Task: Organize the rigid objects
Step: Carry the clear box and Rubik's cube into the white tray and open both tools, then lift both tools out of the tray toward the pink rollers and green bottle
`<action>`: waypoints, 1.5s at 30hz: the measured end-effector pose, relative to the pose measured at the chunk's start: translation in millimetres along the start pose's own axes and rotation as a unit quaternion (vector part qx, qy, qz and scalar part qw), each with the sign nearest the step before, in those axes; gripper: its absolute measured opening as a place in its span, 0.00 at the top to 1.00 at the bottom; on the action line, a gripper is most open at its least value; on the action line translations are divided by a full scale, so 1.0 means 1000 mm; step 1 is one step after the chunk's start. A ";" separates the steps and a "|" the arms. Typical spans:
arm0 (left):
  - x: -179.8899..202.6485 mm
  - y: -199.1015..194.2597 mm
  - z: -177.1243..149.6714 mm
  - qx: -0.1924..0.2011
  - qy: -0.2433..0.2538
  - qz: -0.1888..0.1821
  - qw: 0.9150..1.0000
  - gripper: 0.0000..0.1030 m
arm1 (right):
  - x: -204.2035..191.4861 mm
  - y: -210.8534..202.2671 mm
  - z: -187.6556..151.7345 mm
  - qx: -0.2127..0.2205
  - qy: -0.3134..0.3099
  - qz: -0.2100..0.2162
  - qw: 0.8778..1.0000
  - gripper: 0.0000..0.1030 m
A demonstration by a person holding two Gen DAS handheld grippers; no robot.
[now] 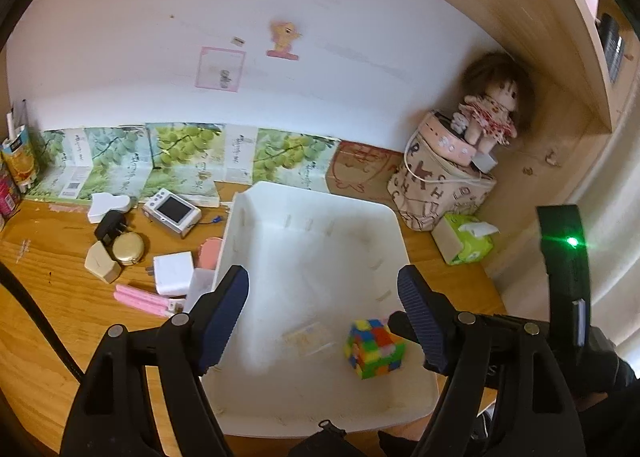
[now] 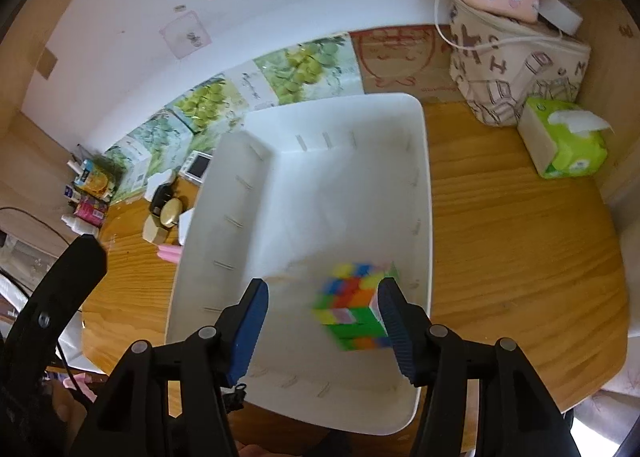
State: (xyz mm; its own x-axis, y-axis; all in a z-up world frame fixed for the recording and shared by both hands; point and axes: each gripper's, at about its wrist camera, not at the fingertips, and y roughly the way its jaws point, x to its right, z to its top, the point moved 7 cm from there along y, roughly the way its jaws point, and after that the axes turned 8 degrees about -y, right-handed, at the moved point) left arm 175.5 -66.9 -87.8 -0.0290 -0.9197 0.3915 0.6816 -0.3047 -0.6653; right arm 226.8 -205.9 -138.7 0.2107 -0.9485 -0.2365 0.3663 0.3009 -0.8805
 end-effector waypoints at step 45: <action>-0.173 -0.037 0.043 -0.034 0.246 0.009 0.969 0.22 | -0.238 0.001 -0.058 0.252 -0.001 -0.014 0.968 0.24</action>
State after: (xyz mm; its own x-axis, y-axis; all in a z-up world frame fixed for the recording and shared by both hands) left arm 186.2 114.2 -103.5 -0.3737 -0.9267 0.0394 0.6356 -0.2868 -0.7168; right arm 124.6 14.4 -107.3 0.1969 -0.9567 -0.2145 0.7667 0.2866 -0.5746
